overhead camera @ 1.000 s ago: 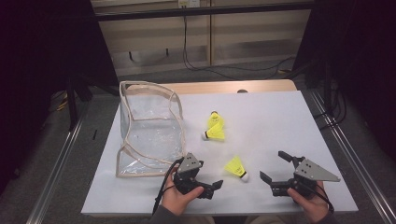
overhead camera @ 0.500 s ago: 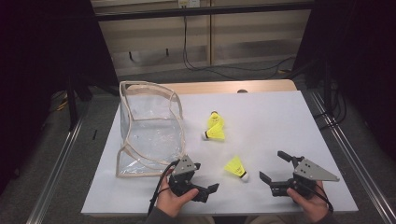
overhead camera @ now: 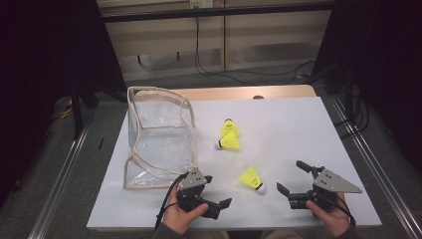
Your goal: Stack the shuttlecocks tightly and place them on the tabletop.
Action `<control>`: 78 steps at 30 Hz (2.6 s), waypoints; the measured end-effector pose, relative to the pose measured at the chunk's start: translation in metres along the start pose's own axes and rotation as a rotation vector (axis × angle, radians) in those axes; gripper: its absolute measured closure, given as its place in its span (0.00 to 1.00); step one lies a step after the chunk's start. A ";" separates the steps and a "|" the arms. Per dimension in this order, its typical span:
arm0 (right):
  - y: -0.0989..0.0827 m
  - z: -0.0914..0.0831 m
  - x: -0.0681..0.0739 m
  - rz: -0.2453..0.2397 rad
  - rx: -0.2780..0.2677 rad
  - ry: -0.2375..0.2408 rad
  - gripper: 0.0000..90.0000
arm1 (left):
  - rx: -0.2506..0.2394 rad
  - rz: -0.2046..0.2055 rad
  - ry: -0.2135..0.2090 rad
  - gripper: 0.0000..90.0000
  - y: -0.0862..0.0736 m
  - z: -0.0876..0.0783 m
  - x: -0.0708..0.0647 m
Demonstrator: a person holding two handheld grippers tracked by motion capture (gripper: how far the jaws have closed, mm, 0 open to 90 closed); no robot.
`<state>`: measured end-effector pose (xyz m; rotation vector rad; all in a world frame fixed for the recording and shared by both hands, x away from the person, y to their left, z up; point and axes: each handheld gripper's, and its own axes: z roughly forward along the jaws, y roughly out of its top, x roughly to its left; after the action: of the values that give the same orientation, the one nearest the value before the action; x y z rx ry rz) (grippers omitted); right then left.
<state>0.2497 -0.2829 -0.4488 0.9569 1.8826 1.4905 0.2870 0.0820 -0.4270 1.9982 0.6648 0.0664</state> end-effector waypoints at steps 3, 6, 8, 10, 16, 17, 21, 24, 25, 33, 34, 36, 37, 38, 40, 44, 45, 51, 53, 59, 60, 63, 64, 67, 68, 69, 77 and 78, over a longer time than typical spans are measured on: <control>0.000 0.000 0.000 -0.003 0.002 -0.004 0.02 | 0.006 -0.003 -0.005 0.05 -0.001 -0.003 0.002; 0.000 0.000 0.000 -0.005 0.002 -0.004 0.02 | 0.007 -0.003 -0.010 0.05 -0.004 -0.006 0.003; 0.000 0.000 0.000 -0.003 0.001 -0.004 0.02 | 0.009 0.000 -0.007 0.05 -0.005 -0.008 0.004; 0.000 0.000 0.000 -0.005 0.002 -0.005 0.02 | 0.005 -0.003 -0.008 0.06 -0.007 -0.011 0.005; 0.000 0.000 0.001 -0.004 0.001 -0.002 0.02 | 0.003 -0.001 0.006 0.07 -0.012 -0.019 0.010; 0.000 0.000 0.001 -0.003 0.002 -0.003 0.02 | 0.000 -0.001 0.006 0.07 -0.013 -0.020 0.011; 0.000 0.000 0.000 -0.004 0.005 -0.004 0.02 | -0.007 -0.005 0.025 0.06 -0.015 -0.026 0.015; 0.000 0.000 0.001 -0.002 0.007 -0.001 0.02 | -0.014 -0.011 0.047 0.05 -0.016 -0.031 0.018; 0.000 0.001 0.001 -0.003 0.006 0.000 0.02 | -0.018 -0.011 0.045 0.04 -0.016 -0.033 0.019; 0.000 0.001 0.001 -0.004 0.004 -0.001 0.02 | -0.025 -0.008 0.068 0.04 -0.021 -0.042 0.028; 0.000 0.001 0.001 -0.006 0.004 -0.001 0.02 | -0.023 -0.007 0.072 0.04 -0.022 -0.043 0.029; 0.000 0.001 0.001 -0.006 0.005 -0.001 0.02 | -0.026 -0.007 0.077 0.04 -0.022 -0.045 0.031; 0.000 0.001 0.001 -0.006 0.005 -0.001 0.02 | -0.025 -0.006 0.076 0.04 -0.023 -0.046 0.032; 0.000 0.001 0.001 -0.005 0.005 -0.001 0.02 | -0.025 -0.004 0.077 0.04 -0.023 -0.048 0.033; 0.000 0.001 0.001 -0.006 0.005 -0.001 0.02 | -0.028 -0.006 0.071 0.05 -0.024 -0.049 0.034; 0.000 0.001 0.001 -0.006 0.005 -0.001 0.02 | -0.027 -0.003 0.065 0.05 -0.025 -0.051 0.036; 0.000 0.001 0.001 -0.006 0.006 -0.003 0.02 | -0.027 -0.006 0.065 0.05 -0.025 -0.051 0.036; 0.000 0.001 0.001 -0.006 0.007 0.000 0.02 | -0.025 -0.007 0.066 0.05 -0.026 -0.054 0.037; 0.000 0.001 0.001 -0.005 0.007 0.000 0.02 | -0.024 -0.011 0.069 0.05 -0.027 -0.056 0.038; 0.000 0.001 0.000 -0.006 0.005 -0.001 0.02 | -0.023 -0.001 0.074 0.05 -0.029 -0.060 0.041; 0.000 0.001 0.001 -0.005 0.005 0.000 0.02 | -0.022 -0.001 0.075 0.05 -0.030 -0.060 0.041; 0.000 0.001 0.001 -0.007 0.004 -0.001 0.02 | -0.021 0.005 0.077 0.05 -0.031 -0.061 0.041; 0.000 0.001 0.001 -0.006 0.004 -0.002 0.02 | -0.021 0.004 0.076 0.05 -0.031 -0.062 0.041; 0.000 0.001 0.001 -0.006 0.005 -0.003 0.02 | -0.019 0.005 0.078 0.05 -0.031 -0.064 0.041; 0.000 0.001 0.001 -0.006 0.004 -0.002 0.02 | -0.023 0.005 0.079 0.05 -0.031 -0.064 0.041; 0.000 0.001 0.001 -0.006 0.006 -0.001 0.02 | -0.023 0.008 0.078 0.05 -0.031 -0.065 0.042; 0.000 0.001 0.001 -0.006 0.006 -0.001 0.02 | -0.037 0.017 0.079 0.05 -0.030 -0.072 0.041; 0.000 0.001 0.001 -0.007 0.007 -0.002 0.02 | -0.037 0.017 0.083 0.05 -0.030 -0.074 0.041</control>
<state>0.2500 -0.2818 -0.4488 0.9536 1.8889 1.4802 0.2858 0.1715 -0.4240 1.9746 0.6942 0.1717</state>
